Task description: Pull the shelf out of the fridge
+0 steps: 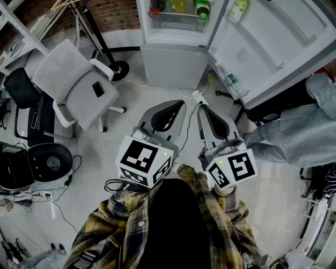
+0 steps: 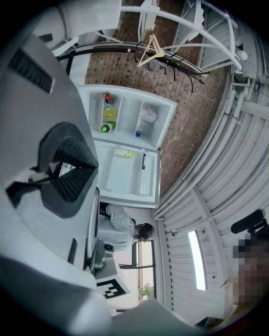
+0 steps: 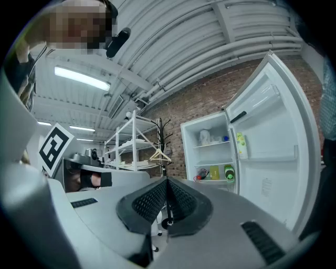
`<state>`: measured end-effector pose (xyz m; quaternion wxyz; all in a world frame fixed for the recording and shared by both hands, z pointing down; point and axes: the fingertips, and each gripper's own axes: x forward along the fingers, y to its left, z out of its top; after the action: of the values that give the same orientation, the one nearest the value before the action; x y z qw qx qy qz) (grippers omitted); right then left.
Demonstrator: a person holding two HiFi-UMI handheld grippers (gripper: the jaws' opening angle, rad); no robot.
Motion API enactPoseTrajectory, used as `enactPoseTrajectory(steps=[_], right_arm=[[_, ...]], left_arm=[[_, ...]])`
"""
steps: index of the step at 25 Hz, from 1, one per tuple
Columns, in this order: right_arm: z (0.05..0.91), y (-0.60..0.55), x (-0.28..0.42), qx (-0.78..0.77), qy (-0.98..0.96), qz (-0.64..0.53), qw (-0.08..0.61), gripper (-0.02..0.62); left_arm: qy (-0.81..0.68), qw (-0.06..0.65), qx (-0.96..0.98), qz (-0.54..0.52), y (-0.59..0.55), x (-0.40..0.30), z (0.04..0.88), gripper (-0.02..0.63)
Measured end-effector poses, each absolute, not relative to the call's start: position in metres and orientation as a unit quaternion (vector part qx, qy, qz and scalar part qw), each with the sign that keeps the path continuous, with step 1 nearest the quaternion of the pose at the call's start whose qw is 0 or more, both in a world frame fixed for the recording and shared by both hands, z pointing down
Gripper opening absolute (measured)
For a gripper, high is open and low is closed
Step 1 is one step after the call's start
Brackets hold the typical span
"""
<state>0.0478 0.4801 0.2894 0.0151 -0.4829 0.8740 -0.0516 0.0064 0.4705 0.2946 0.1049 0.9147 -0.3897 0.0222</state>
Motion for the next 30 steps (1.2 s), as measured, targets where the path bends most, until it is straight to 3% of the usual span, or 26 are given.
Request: enactPoseTrajectory(steps=[30], right_arm=[[0.310, 0.498, 0.077, -0.460, 0.884, -0.086, 0.017, 0.017]], left_arm=[[-0.423, 0.122, 0.898, 0.021, 0.490, 0.026, 0.314, 0.004]])
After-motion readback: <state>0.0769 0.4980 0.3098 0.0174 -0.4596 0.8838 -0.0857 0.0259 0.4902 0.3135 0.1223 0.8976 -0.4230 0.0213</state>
